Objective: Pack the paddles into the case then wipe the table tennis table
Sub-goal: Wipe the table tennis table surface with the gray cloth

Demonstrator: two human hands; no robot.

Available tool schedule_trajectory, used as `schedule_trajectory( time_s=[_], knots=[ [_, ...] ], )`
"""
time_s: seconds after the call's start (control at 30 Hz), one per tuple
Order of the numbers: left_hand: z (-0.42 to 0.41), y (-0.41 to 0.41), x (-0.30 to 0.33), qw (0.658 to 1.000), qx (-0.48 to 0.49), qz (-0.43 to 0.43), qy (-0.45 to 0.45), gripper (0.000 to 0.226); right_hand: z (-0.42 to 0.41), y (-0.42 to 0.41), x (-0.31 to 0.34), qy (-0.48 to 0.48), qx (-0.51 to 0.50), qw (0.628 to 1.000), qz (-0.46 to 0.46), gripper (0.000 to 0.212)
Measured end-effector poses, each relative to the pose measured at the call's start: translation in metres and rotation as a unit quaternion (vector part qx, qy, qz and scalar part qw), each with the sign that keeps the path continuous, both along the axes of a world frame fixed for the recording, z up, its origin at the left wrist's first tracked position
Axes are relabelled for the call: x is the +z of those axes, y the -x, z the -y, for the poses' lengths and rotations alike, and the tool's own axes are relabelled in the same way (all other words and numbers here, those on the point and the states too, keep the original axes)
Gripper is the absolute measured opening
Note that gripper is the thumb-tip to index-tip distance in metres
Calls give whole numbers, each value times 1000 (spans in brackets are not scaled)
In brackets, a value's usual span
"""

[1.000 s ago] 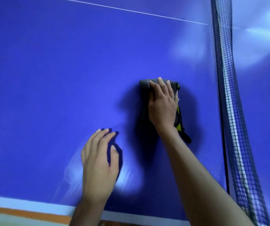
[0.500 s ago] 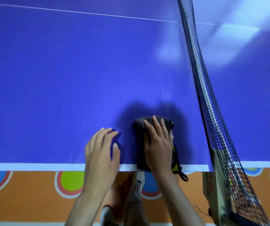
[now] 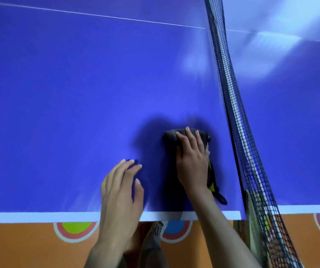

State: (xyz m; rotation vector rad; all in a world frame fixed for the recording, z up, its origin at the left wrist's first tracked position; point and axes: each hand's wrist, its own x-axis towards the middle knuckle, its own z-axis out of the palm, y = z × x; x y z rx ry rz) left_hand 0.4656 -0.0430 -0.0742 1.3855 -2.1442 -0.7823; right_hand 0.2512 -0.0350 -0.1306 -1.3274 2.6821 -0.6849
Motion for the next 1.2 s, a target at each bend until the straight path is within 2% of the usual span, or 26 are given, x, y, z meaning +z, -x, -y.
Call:
schedule_trajectory(
  time_s=[0.2, 0.37, 0.6, 0.77, 1.07, 1.2],
  knots=[
    [33, 41, -11, 999, 25, -3, 45, 36, 80, 68, -5, 31, -14, 999, -14, 38],
    [56, 76, -12, 998, 37, -5, 48, 37, 133, 117, -3, 39, -5, 999, 4, 37],
    [58, 96, -11, 998, 20, 6, 51, 38, 159, 146, -2, 41, 26, 998, 26, 37],
    [35, 81, -9, 997, -7, 24, 69, 37, 113, 126, 0, 30, 29, 999, 33, 37],
    [-23, 31, -13, 996, -26, 39, 82, 34, -55, 42, 7, 3, 0, 1000, 30, 42],
    [-43, 15, -15, 992, 19, 72, 104, 42, -124, 13, 8, 19, -6, 999, 31, 45]
  ],
)
